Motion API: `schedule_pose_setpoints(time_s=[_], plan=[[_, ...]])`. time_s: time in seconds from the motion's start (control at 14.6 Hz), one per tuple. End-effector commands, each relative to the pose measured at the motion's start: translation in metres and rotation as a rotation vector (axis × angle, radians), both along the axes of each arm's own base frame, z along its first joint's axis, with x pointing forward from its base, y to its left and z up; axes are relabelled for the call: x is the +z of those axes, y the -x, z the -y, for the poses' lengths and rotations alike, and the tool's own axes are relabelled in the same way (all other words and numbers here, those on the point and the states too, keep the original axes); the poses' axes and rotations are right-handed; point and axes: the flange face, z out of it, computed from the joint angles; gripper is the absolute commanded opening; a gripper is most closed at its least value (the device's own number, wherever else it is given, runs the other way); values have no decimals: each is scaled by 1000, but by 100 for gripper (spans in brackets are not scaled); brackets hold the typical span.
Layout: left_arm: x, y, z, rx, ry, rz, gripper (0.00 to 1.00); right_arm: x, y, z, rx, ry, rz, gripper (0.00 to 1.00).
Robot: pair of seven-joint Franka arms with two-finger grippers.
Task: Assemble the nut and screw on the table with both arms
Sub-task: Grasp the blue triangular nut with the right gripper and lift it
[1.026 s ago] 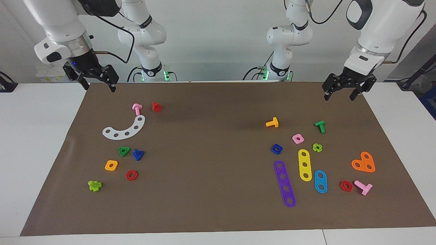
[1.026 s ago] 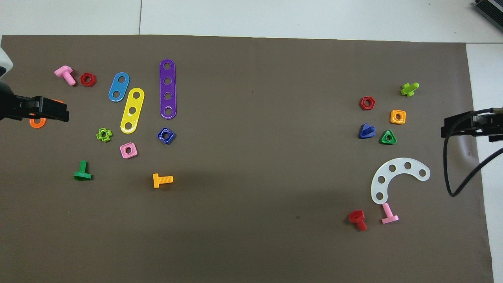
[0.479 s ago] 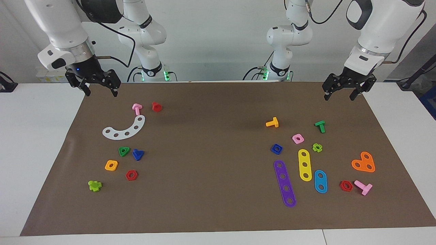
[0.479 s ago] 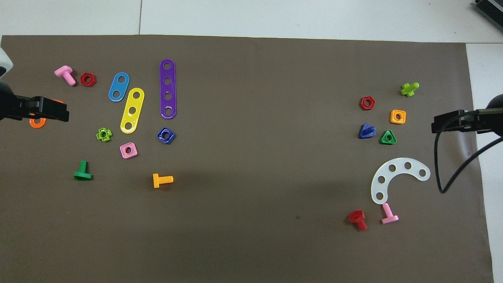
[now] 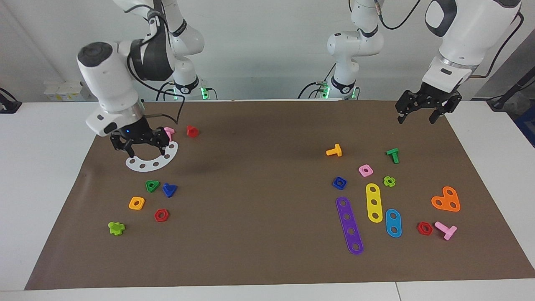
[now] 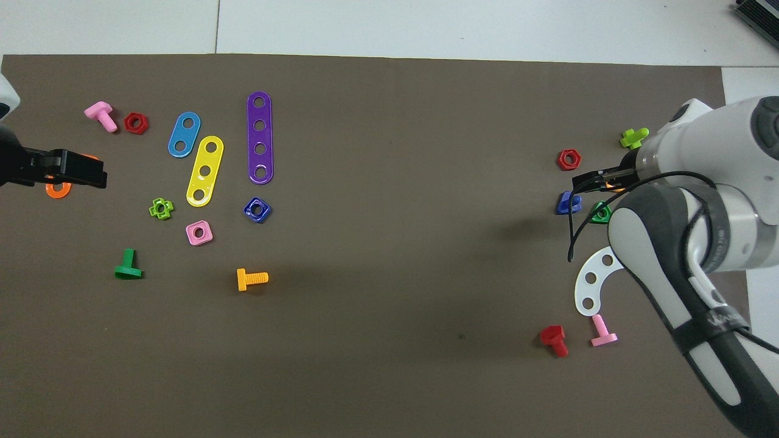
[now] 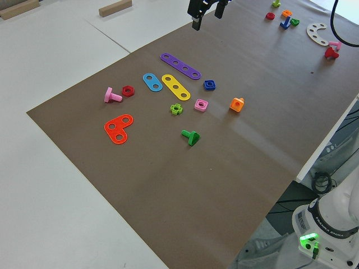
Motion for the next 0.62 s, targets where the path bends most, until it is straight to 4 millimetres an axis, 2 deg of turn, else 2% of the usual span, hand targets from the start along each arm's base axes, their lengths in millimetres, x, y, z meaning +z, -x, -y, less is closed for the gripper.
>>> schedule_pose_setpoints(time_s=[0.0, 0.14, 0.27, 0.34, 0.55], plan=[[1, 9, -3, 14, -8, 6, 100, -50, 9, 5, 39, -16, 24, 100], [1, 9, -3, 14, -8, 6, 100, -77, 16, 6, 73, -9, 24, 100], [1, 9, -3, 14, -8, 5, 100, -97, 18, 9, 79, -5, 34, 92], [1, 9, -3, 14, -8, 5, 100, -103, 19, 8, 80, -5, 30, 83], [1, 9, -3, 14, -8, 6, 100, -109, 23, 8, 88, -4, 21, 48]])
